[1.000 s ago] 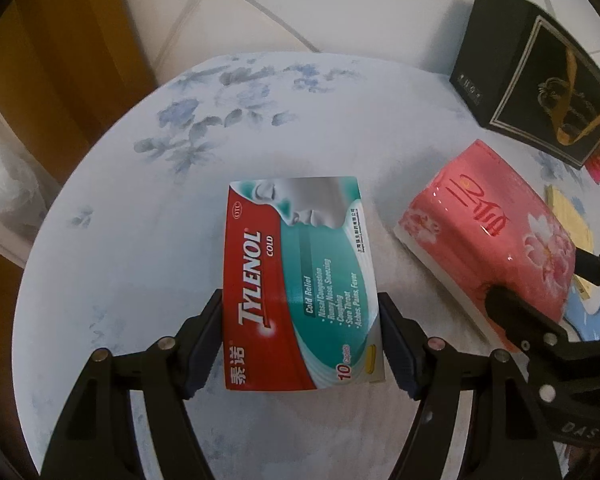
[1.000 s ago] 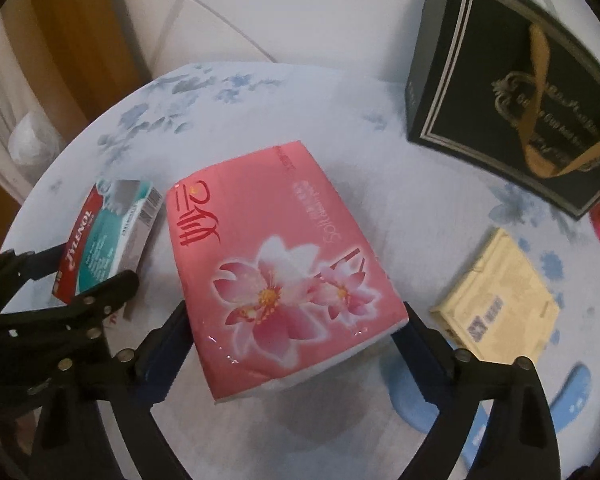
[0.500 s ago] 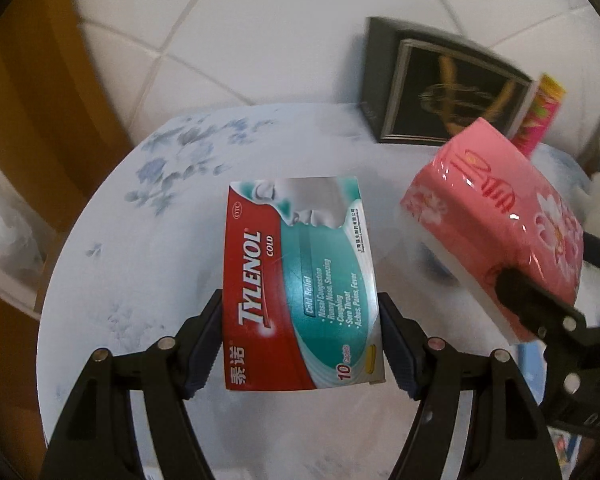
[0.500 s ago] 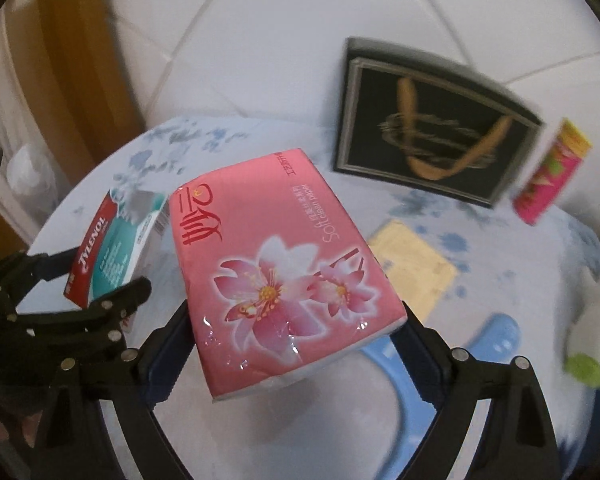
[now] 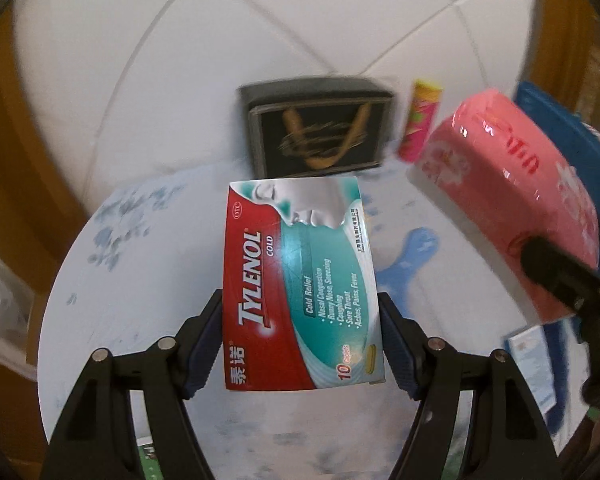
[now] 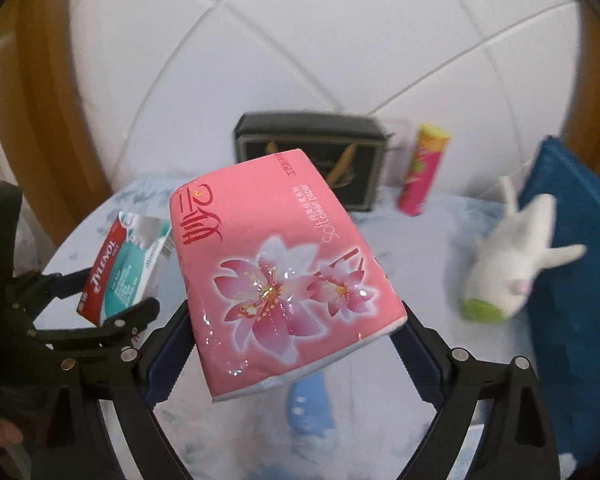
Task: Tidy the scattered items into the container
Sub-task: 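Carry the Tylenol box in left gripper while right gripper carries the tissue pack over the crate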
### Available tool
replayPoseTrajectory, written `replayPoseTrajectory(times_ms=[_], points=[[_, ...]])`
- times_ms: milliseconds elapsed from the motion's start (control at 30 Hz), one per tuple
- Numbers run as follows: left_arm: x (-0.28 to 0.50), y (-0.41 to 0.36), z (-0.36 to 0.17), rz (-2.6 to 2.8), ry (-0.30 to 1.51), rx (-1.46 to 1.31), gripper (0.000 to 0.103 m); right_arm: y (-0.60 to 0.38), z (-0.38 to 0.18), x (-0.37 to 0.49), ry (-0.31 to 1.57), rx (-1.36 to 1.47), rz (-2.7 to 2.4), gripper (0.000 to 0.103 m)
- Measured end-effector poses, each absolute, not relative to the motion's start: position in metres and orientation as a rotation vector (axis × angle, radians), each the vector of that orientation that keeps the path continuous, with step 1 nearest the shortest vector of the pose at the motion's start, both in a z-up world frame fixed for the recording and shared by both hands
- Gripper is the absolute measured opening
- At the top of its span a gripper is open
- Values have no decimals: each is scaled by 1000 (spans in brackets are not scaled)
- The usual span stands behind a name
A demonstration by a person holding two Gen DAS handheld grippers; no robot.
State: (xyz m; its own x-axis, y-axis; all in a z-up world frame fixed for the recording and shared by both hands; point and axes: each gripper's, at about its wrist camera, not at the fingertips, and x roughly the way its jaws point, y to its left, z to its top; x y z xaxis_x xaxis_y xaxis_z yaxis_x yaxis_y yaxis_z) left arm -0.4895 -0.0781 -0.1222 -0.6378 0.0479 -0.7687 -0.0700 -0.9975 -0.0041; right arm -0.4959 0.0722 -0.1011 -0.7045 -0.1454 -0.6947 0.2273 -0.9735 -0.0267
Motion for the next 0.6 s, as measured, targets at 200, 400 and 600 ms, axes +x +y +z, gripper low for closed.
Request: replayPoseTrajectory(times_ms=[200,400,600], points=[[-483,31,-69,2742,58,-1128,71,174,-45,-464,52,975,-2861,94],[-474,176,-8,2668,30,-921,71,320,19,-425,11,827,-3029,94],[-468,332,34,2541,66,-825,71,465,51,-399,-18,807,-3190,94]])
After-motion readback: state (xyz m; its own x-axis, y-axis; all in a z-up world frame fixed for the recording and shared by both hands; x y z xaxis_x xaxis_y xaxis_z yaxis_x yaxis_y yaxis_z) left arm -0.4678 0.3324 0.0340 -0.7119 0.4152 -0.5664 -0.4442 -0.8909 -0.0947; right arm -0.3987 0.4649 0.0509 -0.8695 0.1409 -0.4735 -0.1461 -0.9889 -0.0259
